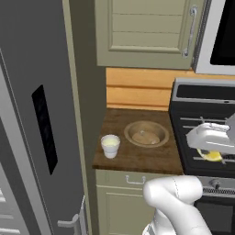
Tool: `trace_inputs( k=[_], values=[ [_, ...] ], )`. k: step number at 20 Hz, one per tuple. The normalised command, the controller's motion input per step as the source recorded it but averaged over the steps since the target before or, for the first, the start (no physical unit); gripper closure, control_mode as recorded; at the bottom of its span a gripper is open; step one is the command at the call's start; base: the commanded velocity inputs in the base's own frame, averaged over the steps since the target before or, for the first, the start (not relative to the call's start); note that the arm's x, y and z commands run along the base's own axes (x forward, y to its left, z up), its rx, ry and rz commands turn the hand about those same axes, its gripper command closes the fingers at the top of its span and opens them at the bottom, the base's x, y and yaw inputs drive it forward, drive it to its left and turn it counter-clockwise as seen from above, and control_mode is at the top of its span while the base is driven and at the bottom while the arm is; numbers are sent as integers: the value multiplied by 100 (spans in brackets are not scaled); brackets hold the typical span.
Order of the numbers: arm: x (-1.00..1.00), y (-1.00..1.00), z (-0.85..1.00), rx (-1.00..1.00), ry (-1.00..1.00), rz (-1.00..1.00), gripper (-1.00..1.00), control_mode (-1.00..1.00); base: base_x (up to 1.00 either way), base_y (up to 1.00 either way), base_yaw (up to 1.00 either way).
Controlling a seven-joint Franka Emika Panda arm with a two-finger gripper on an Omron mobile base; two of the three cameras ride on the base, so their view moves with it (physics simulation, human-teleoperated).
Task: Grab a lemon wedge from the fridge and one ice cube from the ice bowl, and put them in the glass of lemonade.
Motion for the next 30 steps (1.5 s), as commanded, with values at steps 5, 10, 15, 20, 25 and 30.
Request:
trace_inputs(
  k=[5, 10, 15, 20, 25, 30],
  values=[
    [100, 3, 0, 0, 6, 17, 100, -100, 0, 0, 0],
    [98, 29, -16, -1, 13, 33, 100, -100, 0, 0, 0],
    [81, 41, -19, -5, 10, 37, 100, -100, 0, 0, 0],
    [70, 33, -80, -20, 1, 17, 100, -100, 0, 0, 0],
    [14, 4, -59, -8, -11, 0, 100, -100, 0, 0, 0],
    [71, 0, -10, 14, -2, 0, 100, -100, 0, 0, 0]
  ],
)
